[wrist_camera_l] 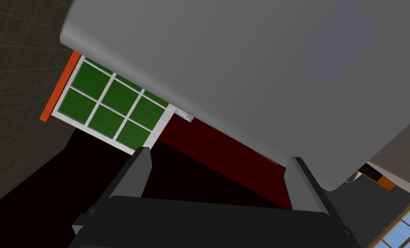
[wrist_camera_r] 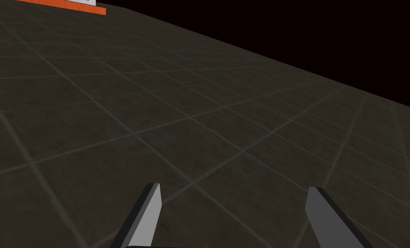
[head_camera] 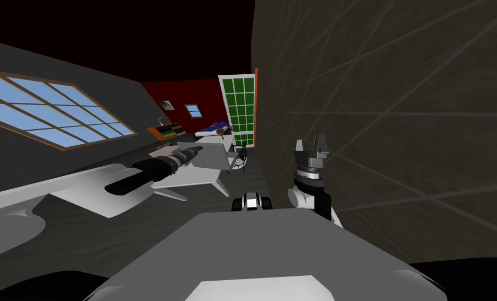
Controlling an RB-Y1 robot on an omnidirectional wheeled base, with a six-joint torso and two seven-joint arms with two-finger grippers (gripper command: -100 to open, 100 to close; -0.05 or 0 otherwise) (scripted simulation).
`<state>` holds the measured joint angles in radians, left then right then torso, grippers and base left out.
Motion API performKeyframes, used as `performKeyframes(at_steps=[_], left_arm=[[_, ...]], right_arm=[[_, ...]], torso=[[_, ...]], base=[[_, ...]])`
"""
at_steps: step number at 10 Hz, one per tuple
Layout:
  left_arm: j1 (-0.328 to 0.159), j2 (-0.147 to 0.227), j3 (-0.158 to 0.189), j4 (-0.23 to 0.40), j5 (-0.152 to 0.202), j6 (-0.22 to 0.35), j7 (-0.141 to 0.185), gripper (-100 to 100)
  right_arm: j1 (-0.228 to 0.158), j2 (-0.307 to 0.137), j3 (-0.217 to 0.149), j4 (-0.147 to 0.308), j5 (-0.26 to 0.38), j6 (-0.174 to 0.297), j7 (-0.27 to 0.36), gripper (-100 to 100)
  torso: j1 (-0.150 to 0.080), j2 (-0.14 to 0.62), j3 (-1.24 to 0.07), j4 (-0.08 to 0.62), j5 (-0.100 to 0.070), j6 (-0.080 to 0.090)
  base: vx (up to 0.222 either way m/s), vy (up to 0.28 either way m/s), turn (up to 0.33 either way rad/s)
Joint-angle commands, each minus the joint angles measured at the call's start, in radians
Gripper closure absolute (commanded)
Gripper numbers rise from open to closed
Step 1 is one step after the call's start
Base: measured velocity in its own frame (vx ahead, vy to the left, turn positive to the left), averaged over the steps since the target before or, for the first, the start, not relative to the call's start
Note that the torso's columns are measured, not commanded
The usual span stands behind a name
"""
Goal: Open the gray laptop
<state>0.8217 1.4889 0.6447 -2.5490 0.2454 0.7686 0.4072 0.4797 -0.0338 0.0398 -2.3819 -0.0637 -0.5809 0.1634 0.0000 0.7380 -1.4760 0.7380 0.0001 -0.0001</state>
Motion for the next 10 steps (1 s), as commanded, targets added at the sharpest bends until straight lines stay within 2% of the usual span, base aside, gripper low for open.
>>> performKeyframes(at_steps=[1, 3, 4, 5, 6, 7, 8, 9, 10], left_arm=[[0.009, 0.009, 0.023, -0.062, 0.023, 0.015, 0.002, -100], [0.013, 0.001, 0.021, -0.053, 0.018, 0.009, -0.002, -100], [0.013, 0.001, 0.021, -0.053, 0.018, 0.008, -0.002, 100], [0.023, 0.051, 0.071, -0.054, 0.068, 0.055, 0.024, 100], [0.023, 0.079, 0.095, -0.054, 0.092, 0.055, 0.024, 100], [0.023, 0.086, 0.098, -0.054, 0.106, 0.055, 0.024, 100], [0.033, 0.130, 0.137, -0.056, 0.142, 0.102, 0.051, 100], [0.033, 0.159, 0.166, -0.056, 0.171, 0.102, 0.051, 100], [0.033, 0.171, 0.174, -0.056, 0.195, 0.102, 0.051, 100]], right_arm=[[0.000, 0.000, 0.000, 0.000, 0.000, 0.000, 0.000, 0], [0.000, 0.000, 0.000, 0.000, 0.000, 0.000, 0.000, 0], [0.000, 0.000, 0.000, 0.000, 0.000, 0.000, 0.000, 0], [0.000, 0.000, 0.000, 0.000, 0.000, 0.000, 0.000, 0], [0.000, 0.000, 0.000, 0.000, 0.000, 0.000, 0.000, 0], [0.000, 0.000, 0.000, 0.000, 0.000, 0.000, 0.000, 0], [0.000, 0.000, 0.000, 0.000, 0.000, 0.000, 0.000, 0], [0.000, 0.000, 0.000, 0.000, 0.000, 0.000, 0.000, 0], [0.000, 0.000, 0.000, 0.000, 0.000, 0.000, 0.000, 0]], torso=[[0.000, 0.000, 0.000, 0.000, 0.000, 0.000], [0.000, 0.000, 0.000, 0.000, 0.000, 0.000], [0.000, 0.000, 0.000, 0.000, 0.000, 0.000], [0.000, 0.000, 0.000, 0.000, 0.000, 0.000], [0.002, -0.003, -0.002, -0.001, 0.000, 0.000], [0.002, -0.003, -0.002, -0.001, 0.001, 0.000], [0.000, -0.001, -0.001, 0.000, 0.000, 0.000], [0.001, -0.001, 0.000, 0.000, 0.000, 0.000], [0.000, 0.000, 0.000, 0.000, 0.000, 0.000]], base=[[0.000, 0.000, 0.000], [0.000, 0.000, 0.000], [0.000, 0.000, 0.000], [0.053, 0.040, 0.091], [0.077, 0.056, 0.048], [0.047, 0.031, -0.011], [0.078, 0.061, 0.086], [0.083, 0.051, 0.048], [0.039, 0.019, -0.010]])
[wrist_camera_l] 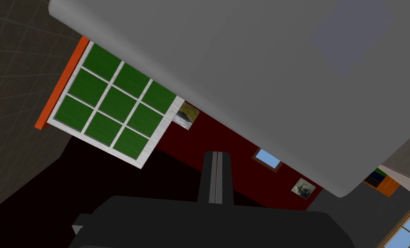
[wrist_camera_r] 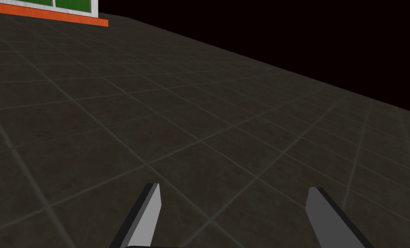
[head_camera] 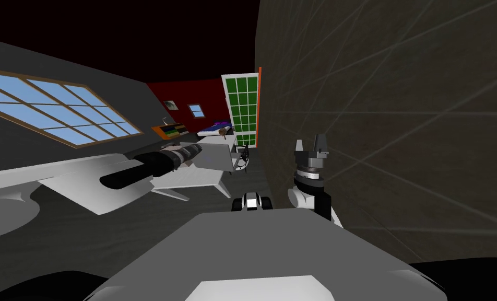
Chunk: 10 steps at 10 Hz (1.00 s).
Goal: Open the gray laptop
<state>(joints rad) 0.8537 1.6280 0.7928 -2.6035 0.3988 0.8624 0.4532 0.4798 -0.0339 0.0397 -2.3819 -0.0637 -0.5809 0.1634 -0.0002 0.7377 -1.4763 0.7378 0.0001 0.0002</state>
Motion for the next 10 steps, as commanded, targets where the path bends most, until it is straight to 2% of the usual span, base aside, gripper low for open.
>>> performKeyframes(at_steps=[1, 2, 3, 4, 5, 6, 7, 8, 9, 10], left_arm=[[0.011, 0.067, 0.069, -0.002, 0.077, 0.054, 0.032, 100], [0.011, 0.094, 0.097, -0.002, 0.104, 0.054, 0.032, 100], [0.011, 0.118, 0.103, -0.002, 0.126, 0.054, 0.032, 100], [0.021, 0.149, 0.144, -0.004, 0.160, 0.100, 0.059, 100], [0.021, 0.179, 0.172, -0.004, 0.189, 0.101, 0.059, 100], [0.021, 0.201, 0.179, -0.004, 0.219, 0.101, 0.059, 100], [0.031, 0.226, 0.222, -0.005, 0.251, 0.147, 0.086, 100], [0.031, 0.256, 0.249, -0.005, 0.279, 0.147, 0.086, 100], [0.031, 0.280, 0.256, -0.005, 0.307, 0.147, 0.086, 100], [0.041, 0.312, 0.298, -0.006, 0.339, 0.194, 0.112, 100]], right_arm=[[0.000, 0.000, 0.000, 0.000, 0.000, 0.000, 0.000, 0], [0.000, 0.000, 0.000, 0.000, 0.000, 0.000, 0.000, 0], [0.000, 0.000, 0.000, 0.000, 0.000, 0.000, 0.000, 0], [0.000, 0.000, 0.000, 0.000, 0.000, 0.000, 0.000, 0], [0.000, 0.000, 0.000, 0.000, 0.000, 0.000, 0.000, 0], [0.000, 0.000, 0.000, 0.000, 0.000, 0.000, 0.000, 0], [0.000, 0.000, 0.000, 0.000, 0.000, 0.000, 0.000, 0], [0.000, 0.000, 0.000, 0.000, 0.000, 0.000, 0.000, 0], [0.000, 0.000, 0.000, 0.000, 0.000, 0.000, 0.000, 0], [0.000, 0.000, 0.000, 0.000, 0.000, 0.000, 0.000, 0]], torso=[[-0.002, 0.002, 0.001, 0.001, -0.001, 0.000], [0.000, 0.001, 0.001, 0.001, 0.000, -0.001], [0.001, 0.000, 0.000, 0.000, 0.000, 0.000], [-0.001, 0.002, 0.001, 0.000, 0.000, 0.000], [0.001, 0.000, 0.000, 0.000, 0.000, -0.001], [0.001, 0.000, 0.000, 0.000, 0.000, 0.000], [-0.001, 0.002, 0.001, 0.000, 0.000, 0.000], [0.000, 0.000, 0.000, 0.000, 0.000, -0.001], [0.000, 0.000, 0.000, 0.000, 0.000, 0.000], [-0.001, 0.001, 0.001, 0.000, 0.000, 0.000]], base=[[0.072, 0.042, 0.080], [0.075, 0.045, 0.048], [0.031, 0.023, -0.006], [0.073, 0.055, 0.071], [0.073, 0.054, 0.054], [0.030, 0.021, 0.001], [0.066, 0.039, 0.081], [0.073, 0.038, 0.051], [0.037, 0.020, -0.007], [0.095, 0.047, 0.067]])
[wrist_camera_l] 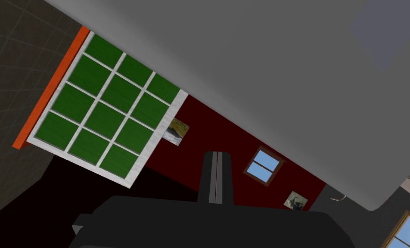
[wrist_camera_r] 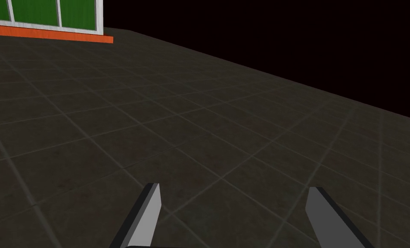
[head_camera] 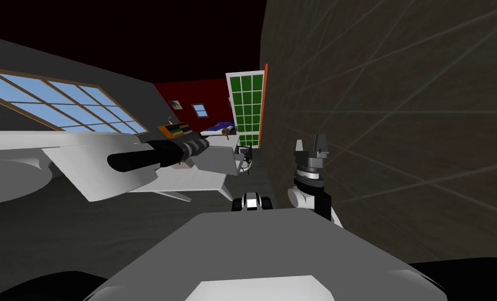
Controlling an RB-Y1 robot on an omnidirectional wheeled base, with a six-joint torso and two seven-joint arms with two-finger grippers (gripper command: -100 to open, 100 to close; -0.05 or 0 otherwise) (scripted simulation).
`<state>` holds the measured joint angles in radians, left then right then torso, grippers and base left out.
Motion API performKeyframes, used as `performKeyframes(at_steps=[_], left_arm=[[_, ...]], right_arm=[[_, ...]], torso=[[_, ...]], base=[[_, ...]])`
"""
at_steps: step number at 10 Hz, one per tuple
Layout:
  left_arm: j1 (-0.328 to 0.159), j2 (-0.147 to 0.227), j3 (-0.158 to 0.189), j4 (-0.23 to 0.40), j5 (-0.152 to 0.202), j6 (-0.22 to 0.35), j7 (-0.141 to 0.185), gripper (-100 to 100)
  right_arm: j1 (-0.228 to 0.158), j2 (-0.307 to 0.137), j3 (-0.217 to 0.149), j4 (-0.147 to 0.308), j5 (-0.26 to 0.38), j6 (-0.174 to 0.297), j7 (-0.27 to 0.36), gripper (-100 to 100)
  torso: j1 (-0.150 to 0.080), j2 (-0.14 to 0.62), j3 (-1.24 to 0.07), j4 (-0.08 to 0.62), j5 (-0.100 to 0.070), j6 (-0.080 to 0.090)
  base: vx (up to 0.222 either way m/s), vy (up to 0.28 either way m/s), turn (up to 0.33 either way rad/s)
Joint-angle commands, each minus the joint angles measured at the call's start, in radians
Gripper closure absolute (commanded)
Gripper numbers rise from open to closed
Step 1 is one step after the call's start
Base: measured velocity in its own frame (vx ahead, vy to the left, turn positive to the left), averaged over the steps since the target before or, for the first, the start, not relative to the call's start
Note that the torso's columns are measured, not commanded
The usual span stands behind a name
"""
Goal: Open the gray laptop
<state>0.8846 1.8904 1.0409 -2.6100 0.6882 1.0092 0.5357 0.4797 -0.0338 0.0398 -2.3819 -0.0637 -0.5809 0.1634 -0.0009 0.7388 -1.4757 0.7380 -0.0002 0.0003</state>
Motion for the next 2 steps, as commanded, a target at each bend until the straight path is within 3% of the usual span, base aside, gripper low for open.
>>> performKeyframes(at_steps=[1, 2], left_arm=[[0.010, 0.084, 0.076, 0.000, 0.074, 0.047, 0.030, 100], [0.010, 0.111, 0.084, 0.000, 0.102, 0.047, 0.030, 100]], right_arm=[[0.000, 0.000, 0.000, 0.000, 0.000, 0.000, 0.000, 0], [0.000, 0.000, 0.000, 0.000, 0.000, 0.000, 0.000, 0]], torso=[[0.002, -0.003, -0.001, 0.000, 0.000, -0.001], [0.002, -0.002, -0.001, -0.001, 0.001, 0.000]], base=[[0.093, 0.049, 0.048], [0.028, 0.025, 0.002]])
